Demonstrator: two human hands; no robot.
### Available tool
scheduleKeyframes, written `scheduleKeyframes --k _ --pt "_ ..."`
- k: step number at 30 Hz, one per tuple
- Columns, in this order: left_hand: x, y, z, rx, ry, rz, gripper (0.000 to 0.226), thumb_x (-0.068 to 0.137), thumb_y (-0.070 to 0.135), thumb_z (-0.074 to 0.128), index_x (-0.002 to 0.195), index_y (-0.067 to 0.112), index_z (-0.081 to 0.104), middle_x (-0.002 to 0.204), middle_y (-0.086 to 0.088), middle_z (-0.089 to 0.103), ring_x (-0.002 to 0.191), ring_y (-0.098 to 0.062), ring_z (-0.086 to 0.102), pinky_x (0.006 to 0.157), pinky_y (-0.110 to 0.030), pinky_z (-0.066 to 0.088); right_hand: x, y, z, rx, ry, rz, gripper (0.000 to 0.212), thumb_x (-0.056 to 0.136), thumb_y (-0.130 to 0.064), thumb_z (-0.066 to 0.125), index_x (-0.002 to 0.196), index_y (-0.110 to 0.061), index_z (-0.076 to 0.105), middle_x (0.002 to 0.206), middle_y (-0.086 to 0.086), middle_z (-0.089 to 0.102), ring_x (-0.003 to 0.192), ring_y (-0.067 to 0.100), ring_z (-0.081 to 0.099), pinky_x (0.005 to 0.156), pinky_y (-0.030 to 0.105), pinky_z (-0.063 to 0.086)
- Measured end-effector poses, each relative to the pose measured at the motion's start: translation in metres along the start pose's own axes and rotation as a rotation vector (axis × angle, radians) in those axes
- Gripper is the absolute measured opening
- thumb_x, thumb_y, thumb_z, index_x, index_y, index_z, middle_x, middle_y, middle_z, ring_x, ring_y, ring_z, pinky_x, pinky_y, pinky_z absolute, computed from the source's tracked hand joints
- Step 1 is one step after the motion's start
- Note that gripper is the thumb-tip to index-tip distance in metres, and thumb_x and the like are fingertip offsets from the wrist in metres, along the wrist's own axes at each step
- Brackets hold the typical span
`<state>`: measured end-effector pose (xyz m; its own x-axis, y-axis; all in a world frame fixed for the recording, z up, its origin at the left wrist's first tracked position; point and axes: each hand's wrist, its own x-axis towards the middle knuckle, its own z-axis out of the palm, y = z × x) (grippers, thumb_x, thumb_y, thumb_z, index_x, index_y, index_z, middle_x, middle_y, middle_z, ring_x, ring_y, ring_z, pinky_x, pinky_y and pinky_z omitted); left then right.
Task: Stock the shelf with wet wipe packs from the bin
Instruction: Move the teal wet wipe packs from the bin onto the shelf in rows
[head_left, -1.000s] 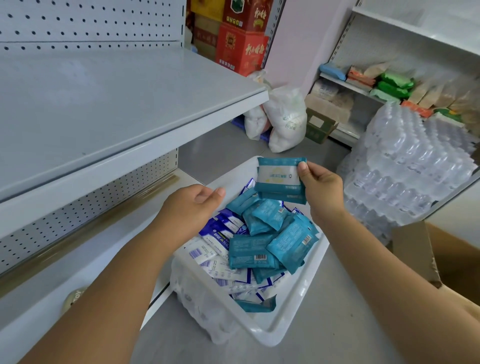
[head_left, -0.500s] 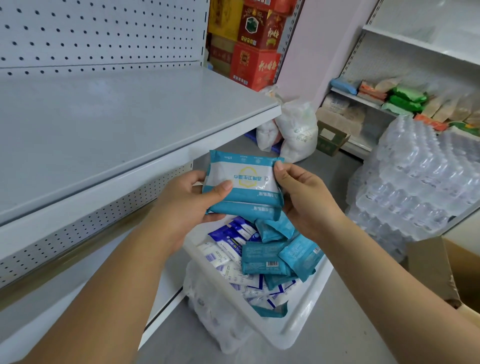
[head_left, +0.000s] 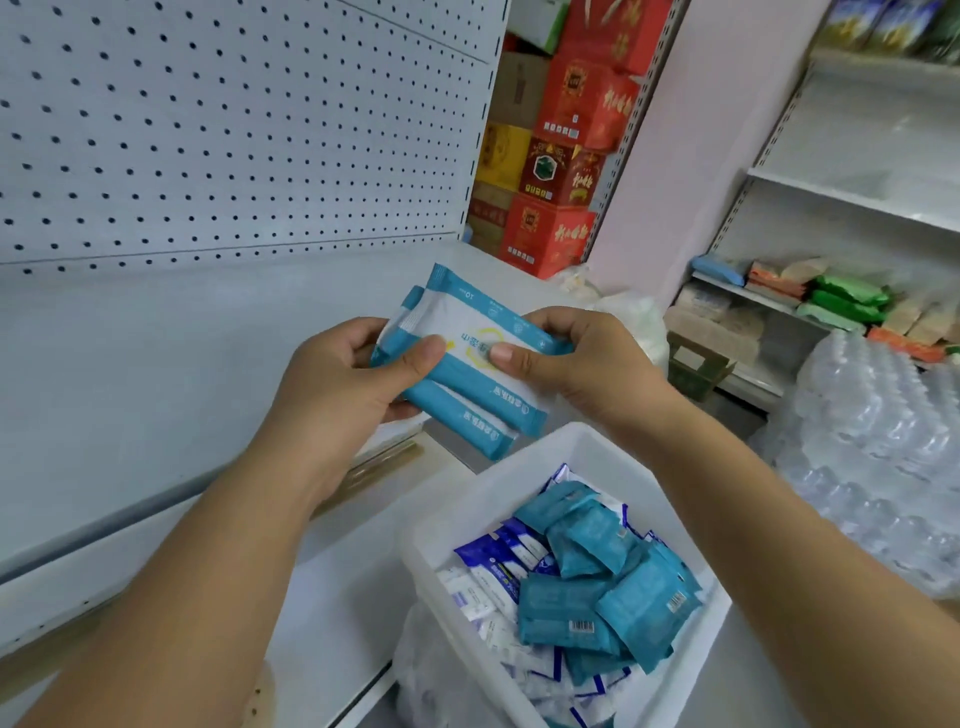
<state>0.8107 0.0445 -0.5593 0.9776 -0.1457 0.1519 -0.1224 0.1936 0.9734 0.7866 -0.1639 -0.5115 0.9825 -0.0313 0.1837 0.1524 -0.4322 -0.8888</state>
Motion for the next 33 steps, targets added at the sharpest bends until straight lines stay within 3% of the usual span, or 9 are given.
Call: scheduleKeyframes --k 2,7,11,14,16,20,26,30,33 --pt "0.005 0.013 -0.013 -0.015 0.014 0.004 0.037 0.075 0.027 0.079 0.108 0.013 0.071 0.097 -0.002 0.077 0.089 -0.017 0.075 0.075 -0.032 0.061 0.01 -0.009 0.011 0.051 0.038 -0.021 0.022 0.077 -0.028 0.084 0.089 -0.014 0.073 0.087 0.003 0.077 0.072 0.009 0.067 0.068 0.025 0.056" --pt "0.01 0.04 -0.056 -0.023 0.134 0.024 0.023 0.084 0.014 0.076 0.106 0.009 0.071 0.098 -0.007 0.077 0.09 -0.018 0.075 0.072 -0.026 0.06 0.034 -0.032 0.046 0.327 0.068 0.001 0.04 0.062 -0.034 0.09 0.09 -0.014 0.07 0.1 0.013 0.077 0.088 0.025 0.07 0.095 0.047 0.056" --pt "0.004 0.055 -0.095 -0.044 0.302 0.048 0.019 0.086 0.012 0.075 0.105 0.011 0.069 0.1 -0.006 0.076 0.087 -0.014 0.075 0.068 -0.023 0.06 0.051 -0.05 0.088 0.397 0.105 -0.06 0.035 0.066 -0.031 0.091 0.088 -0.015 0.068 0.096 0.011 0.074 0.08 0.016 0.065 0.074 0.032 0.053" --pt "-0.005 0.063 -0.126 -0.05 0.409 0.072 0.016 0.088 0.011 0.074 0.104 0.011 0.068 0.102 -0.007 0.075 0.089 -0.017 0.075 0.067 -0.023 0.06 0.06 -0.064 0.122 0.484 0.085 -0.037 0.032 0.074 -0.023 0.088 0.097 -0.013 0.068 0.106 0.014 0.075 0.08 0.017 0.069 0.073 0.033 0.059" --pt "-0.013 0.07 -0.147 -0.074 0.484 0.084 0.018 0.088 0.01 0.073 0.106 0.009 0.067 0.105 -0.008 0.074 0.089 -0.017 0.074 0.067 -0.022 0.06 0.064 -0.078 0.146 0.565 0.051 -0.007 0.032 0.076 -0.02 0.086 0.101 -0.014 0.068 0.104 0.011 0.076 0.082 0.019 0.072 0.081 0.038 0.062" --pt "-0.034 0.082 -0.19 -0.119 0.599 0.116 0.026 0.089 0.01 0.072 0.115 0.009 0.065 0.11 -0.006 0.073 0.095 -0.018 0.073 0.07 -0.026 0.061 0.065 -0.109 0.195 0.72 -0.093 0.088 0.035 0.077 -0.019 0.085 0.109 -0.014 0.07 0.098 0.002 0.078 0.079 0.015 0.075 0.07 0.028 0.061" --pt "-0.077 0.088 -0.243 -0.204 0.658 0.137 0.028 0.092 0.005 0.068 0.119 0.01 0.063 0.114 -0.004 0.073 0.099 -0.02 0.073 0.074 -0.032 0.062 0.054 -0.141 0.262 0.846 -0.272 0.158 0.05 0.075 -0.012 0.086 0.12 -0.009 0.064 0.104 0.006 0.078 0.089 0.018 0.076 0.072 0.028 0.06" --pt "-0.099 0.094 -0.27 -0.166 0.742 0.127 0.024 0.09 0.011 0.072 0.113 0.014 0.066 0.113 -0.007 0.072 0.098 -0.023 0.073 0.072 -0.032 0.062 0.045 -0.151 0.293 0.845 -0.349 0.124 0.051 0.077 -0.015 0.085 0.122 -0.013 0.061 0.106 0.005 0.077 0.095 0.018 0.075 0.079 0.032 0.06" --pt "-0.115 0.097 -0.286 -0.06 0.843 0.146 0.023 0.087 0.019 0.076 0.109 0.019 0.067 0.107 -0.005 0.073 0.087 -0.018 0.075 0.062 -0.024 0.06 0.036 -0.149 0.312 0.732 -0.405 0.026 0.053 0.078 -0.016 0.084 0.125 -0.018 0.059 0.108 0.002 0.077 0.098 0.02 0.074 0.085 0.037 0.06"
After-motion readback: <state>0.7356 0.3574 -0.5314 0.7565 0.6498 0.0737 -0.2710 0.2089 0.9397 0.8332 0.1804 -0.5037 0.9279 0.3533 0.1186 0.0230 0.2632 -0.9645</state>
